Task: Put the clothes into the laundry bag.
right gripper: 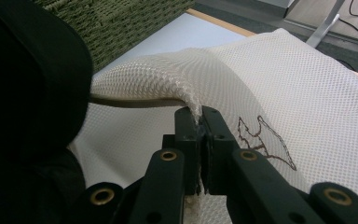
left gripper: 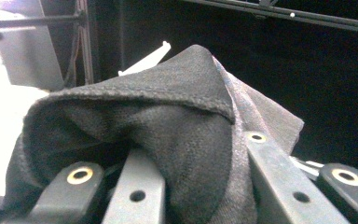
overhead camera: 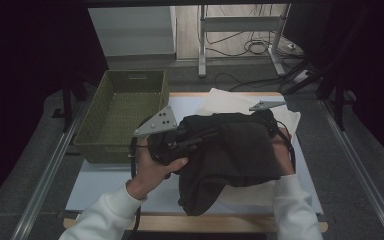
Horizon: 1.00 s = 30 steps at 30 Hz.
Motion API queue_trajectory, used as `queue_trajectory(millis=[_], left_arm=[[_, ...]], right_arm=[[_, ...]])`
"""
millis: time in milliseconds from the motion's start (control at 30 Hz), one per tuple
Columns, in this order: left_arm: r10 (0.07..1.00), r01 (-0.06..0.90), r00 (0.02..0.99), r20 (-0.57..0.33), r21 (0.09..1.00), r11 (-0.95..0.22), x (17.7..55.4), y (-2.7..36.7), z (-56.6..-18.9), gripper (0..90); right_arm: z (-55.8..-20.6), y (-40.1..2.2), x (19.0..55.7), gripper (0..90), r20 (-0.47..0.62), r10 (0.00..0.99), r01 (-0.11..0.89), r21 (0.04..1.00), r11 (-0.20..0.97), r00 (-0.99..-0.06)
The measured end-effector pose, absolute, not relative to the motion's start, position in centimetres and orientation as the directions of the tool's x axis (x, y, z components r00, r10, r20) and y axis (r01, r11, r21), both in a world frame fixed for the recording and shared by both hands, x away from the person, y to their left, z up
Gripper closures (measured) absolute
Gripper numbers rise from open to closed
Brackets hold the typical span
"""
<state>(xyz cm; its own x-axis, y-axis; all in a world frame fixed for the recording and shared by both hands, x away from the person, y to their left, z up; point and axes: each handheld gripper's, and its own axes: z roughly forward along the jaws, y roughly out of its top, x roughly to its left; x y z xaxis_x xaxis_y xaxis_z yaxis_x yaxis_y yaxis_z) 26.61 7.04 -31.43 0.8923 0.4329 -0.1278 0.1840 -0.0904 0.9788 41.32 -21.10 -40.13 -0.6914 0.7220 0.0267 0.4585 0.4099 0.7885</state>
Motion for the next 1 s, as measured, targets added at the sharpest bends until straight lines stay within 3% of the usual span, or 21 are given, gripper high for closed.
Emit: queue_trajectory(millis=[1000], left_arm=[[0.429,0.327,0.87,-0.244,0.936,-0.13,29.2,5.9,-37.2,78.7]], right_arm=[[-40.2,-21.1,41.3,86.2,0.05,0.711,0.461,0.793,0.399,-0.701]])
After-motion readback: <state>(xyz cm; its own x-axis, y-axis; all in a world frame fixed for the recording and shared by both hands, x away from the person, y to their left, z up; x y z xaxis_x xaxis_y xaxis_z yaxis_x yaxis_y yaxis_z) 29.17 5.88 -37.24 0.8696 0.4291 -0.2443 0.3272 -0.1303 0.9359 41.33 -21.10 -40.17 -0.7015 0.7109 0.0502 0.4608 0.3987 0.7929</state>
